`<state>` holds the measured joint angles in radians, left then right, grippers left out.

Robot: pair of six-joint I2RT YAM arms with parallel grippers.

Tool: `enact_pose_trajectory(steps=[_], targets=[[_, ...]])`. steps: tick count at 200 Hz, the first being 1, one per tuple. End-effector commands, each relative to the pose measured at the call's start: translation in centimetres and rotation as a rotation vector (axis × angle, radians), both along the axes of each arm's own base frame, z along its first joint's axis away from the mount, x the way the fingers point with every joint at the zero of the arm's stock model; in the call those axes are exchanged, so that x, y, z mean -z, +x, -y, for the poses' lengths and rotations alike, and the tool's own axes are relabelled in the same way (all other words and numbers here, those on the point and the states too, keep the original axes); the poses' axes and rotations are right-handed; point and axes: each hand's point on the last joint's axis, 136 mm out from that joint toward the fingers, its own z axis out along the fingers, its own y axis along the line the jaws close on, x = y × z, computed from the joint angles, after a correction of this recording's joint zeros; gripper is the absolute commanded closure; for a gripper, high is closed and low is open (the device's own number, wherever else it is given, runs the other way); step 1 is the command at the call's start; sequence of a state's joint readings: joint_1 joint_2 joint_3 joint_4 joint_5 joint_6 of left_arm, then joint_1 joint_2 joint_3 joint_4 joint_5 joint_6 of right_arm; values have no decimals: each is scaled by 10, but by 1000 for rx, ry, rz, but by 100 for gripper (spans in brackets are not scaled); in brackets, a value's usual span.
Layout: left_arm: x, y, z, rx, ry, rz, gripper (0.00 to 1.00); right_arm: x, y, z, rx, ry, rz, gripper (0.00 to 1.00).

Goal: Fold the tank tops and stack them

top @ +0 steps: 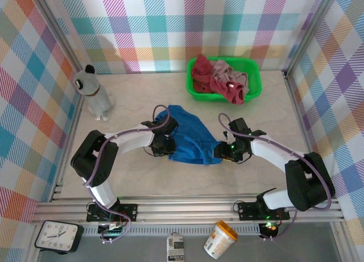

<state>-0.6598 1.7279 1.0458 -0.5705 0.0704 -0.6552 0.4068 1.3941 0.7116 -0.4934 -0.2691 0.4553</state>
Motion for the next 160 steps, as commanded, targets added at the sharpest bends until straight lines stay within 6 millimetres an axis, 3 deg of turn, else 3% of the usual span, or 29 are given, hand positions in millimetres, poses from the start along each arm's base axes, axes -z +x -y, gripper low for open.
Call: enact_pose_trajectory(steps=[1, 25, 54, 73, 96, 110, 127, 160], targets=[[-31, 4, 3, 12, -33, 46, 98, 6, 3, 0, -13, -4, 10, 49], [-62, 2, 2, 21, -57, 80, 100, 9, 12, -2, -31, -12, 27, 50], [-84, 0, 4, 31, -91, 94, 100, 20, 14, -8, -45, 1, -5, 55], [-104, 1, 5, 35, -109, 121, 100, 18, 17, -8, -56, -5, 3, 70], [-146, 8, 8, 39, -147, 198, 100, 1, 27, 0, -54, -39, 60, 89], [-171, 11, 12, 50, -184, 238, 100, -17, 35, 11, -24, -38, 95, 96], [-198, 16, 21, 75, -227, 277, 100, -54, 47, 30, 30, -25, 168, 99], [-256, 37, 24, 136, -197, 394, 100, -164, 71, 46, 26, -6, 425, 100]])
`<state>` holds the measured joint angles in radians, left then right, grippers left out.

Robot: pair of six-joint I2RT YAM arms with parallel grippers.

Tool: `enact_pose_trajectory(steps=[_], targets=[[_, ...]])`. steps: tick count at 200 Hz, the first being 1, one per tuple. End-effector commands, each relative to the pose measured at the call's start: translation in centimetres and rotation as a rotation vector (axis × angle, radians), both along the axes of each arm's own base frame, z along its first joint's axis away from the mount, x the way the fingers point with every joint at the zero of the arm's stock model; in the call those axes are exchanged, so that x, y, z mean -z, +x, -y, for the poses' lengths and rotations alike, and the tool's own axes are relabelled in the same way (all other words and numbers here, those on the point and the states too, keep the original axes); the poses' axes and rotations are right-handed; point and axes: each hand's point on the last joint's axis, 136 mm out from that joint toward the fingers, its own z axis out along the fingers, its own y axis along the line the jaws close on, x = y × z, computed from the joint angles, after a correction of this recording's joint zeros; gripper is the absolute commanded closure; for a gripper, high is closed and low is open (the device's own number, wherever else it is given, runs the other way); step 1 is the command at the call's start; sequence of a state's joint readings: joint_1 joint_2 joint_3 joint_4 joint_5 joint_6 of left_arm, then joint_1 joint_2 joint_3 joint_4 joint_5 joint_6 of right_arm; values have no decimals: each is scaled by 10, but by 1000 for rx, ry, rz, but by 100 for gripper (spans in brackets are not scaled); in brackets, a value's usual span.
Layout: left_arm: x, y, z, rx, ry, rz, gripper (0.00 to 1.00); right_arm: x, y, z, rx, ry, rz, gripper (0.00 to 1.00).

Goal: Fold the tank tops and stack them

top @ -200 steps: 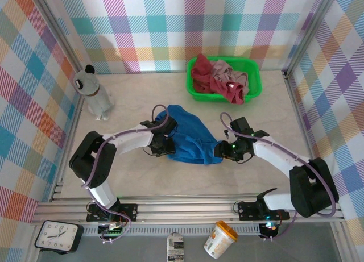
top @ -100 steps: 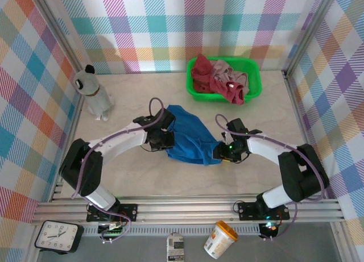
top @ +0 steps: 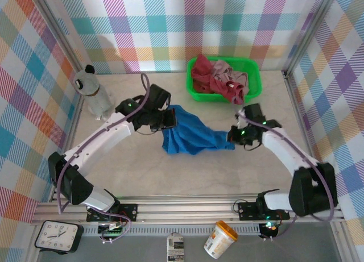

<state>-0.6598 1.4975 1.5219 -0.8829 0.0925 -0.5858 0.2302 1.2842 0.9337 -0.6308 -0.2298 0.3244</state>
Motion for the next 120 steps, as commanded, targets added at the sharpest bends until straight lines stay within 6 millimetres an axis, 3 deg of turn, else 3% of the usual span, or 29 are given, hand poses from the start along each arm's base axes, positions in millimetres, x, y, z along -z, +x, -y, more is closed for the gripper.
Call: enact_pose_trajectory(steps=[1, 18, 39, 86, 103, 120], targets=[[-42, 7, -5, 48, 49, 87, 100, -77, 8, 5, -53, -13, 180, 100], [-74, 24, -12, 46, 76, 160, 100, -131, 19, -3, -91, 25, 308, 100], [-110, 43, -33, 11, 137, 244, 100, -183, 31, -13, -117, 81, 427, 100], [-198, 52, -90, -126, 213, 475, 100, -294, 47, -30, -178, 131, 731, 100], [-214, 56, -105, -172, 218, 529, 100, -318, 53, -31, -184, 134, 803, 100], [-213, 65, -124, -220, 225, 521, 100, -320, 63, -43, -214, 173, 794, 100]])
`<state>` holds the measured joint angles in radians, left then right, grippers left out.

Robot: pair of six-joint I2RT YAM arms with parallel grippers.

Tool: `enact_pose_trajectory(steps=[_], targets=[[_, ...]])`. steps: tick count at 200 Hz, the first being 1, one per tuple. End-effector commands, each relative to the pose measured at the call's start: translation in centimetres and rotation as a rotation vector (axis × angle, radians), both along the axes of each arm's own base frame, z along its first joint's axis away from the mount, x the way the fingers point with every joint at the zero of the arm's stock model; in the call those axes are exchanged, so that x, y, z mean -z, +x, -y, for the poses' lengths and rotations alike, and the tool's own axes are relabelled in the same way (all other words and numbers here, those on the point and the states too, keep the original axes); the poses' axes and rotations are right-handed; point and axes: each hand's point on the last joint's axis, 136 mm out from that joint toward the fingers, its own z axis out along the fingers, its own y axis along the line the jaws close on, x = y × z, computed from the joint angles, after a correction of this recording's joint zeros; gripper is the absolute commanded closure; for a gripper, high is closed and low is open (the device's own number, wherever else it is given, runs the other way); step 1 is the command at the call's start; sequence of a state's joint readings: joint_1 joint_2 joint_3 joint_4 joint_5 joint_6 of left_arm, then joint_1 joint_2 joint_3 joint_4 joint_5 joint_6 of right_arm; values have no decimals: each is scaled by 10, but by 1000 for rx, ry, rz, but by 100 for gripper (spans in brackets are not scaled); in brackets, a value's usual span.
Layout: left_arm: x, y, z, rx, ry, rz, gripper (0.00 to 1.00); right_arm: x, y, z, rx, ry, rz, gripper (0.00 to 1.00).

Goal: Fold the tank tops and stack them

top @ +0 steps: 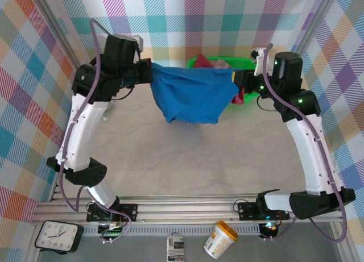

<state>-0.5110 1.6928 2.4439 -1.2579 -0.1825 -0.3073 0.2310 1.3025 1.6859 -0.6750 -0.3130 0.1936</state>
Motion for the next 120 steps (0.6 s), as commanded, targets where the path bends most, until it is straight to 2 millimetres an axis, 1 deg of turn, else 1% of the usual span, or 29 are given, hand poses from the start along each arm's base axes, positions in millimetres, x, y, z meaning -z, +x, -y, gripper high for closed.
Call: enact_pose_trajectory(steps=[1, 18, 36, 53, 67, 80, 93, 107, 117, 120], targets=[[-6, 5, -39, -92, 64, 24, 100, -22, 9, -17, -76, 23, 70, 100], [1, 14, -58, -150, 90, 5, 100, -12, 18, -35, -116, 26, 52, 100], [6, 25, -63, -154, 74, -3, 100, -2, 30, -52, -151, 27, 42, 100], [8, 42, -73, -179, 80, 11, 100, 7, 48, -70, -168, 16, 62, 100], [7, 58, -84, -212, 73, 28, 100, 5, 64, -84, -187, 27, 82, 100], [-1, 70, -103, -272, 72, 57, 100, -6, 77, -100, -209, 44, 124, 100], [-14, 76, -123, -327, 67, 98, 100, -17, 88, -117, -238, 63, 160, 100], [-36, 74, -137, -372, 61, 165, 100, -36, 92, -135, -277, 89, 214, 100], [-51, 70, -143, -384, 51, 209, 100, -48, 93, -144, -303, 98, 240, 100], [-55, 67, -145, -388, 49, 223, 100, -54, 92, -146, -309, 103, 253, 100]])
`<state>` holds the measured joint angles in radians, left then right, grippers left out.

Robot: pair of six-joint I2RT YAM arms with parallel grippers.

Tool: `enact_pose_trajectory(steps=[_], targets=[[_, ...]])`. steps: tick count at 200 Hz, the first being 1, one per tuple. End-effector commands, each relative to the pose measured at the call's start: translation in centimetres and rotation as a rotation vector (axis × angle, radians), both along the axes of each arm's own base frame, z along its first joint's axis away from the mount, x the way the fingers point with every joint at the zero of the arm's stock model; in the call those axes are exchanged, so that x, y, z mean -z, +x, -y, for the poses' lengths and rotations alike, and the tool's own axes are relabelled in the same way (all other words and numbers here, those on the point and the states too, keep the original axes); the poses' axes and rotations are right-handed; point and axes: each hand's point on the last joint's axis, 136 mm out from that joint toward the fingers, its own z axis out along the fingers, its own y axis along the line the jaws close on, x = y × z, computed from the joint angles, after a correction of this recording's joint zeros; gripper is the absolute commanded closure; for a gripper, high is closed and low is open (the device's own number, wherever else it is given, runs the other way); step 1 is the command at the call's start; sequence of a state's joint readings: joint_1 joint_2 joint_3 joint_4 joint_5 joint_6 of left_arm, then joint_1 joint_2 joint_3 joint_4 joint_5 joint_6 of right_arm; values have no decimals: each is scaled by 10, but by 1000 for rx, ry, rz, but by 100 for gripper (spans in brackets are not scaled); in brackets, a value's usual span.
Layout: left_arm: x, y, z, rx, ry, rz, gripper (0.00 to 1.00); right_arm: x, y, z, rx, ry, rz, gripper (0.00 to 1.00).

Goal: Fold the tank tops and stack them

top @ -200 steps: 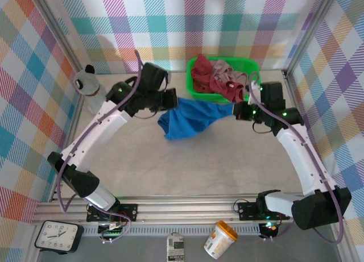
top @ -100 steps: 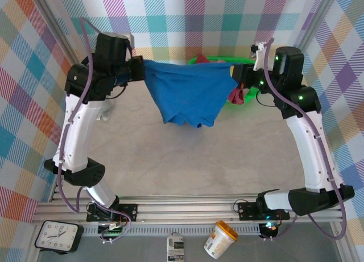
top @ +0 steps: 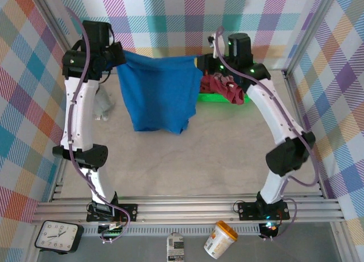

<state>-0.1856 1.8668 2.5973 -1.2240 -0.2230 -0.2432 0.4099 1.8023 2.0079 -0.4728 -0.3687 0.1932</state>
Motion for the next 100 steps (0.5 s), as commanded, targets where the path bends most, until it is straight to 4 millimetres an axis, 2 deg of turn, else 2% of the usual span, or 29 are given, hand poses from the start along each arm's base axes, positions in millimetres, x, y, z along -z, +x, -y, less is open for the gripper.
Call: enact_pose_trajectory(steps=[1, 18, 30, 40, 53, 58, 82, 93, 100], targets=[[-66, -18, -25, -58, 10, 202, 100, -84, -11, -20, -79, 103, 226, 100], [-85, -34, -33, -73, 28, 254, 100, -102, -18, -26, -113, 116, 260, 100], [-92, -50, -39, -82, 52, 261, 100, -104, -25, -27, -140, 124, 253, 100], [-94, -64, -39, -74, 52, 254, 100, -98, -31, -28, -160, 123, 220, 100], [-82, -79, -26, 6, 12, 198, 100, -83, -42, -29, -192, 123, 159, 100], [-78, -87, -20, 38, -10, 182, 100, -70, -46, -29, -202, 117, 121, 100], [-17, -120, 16, 199, -134, 34, 100, -14, -77, -17, -212, 65, -15, 100], [22, -139, 29, 238, -178, -42, 100, 20, -94, -10, -213, 42, -108, 100], [54, -151, 37, 260, -217, -109, 100, 44, -105, -5, -213, 26, -173, 100]])
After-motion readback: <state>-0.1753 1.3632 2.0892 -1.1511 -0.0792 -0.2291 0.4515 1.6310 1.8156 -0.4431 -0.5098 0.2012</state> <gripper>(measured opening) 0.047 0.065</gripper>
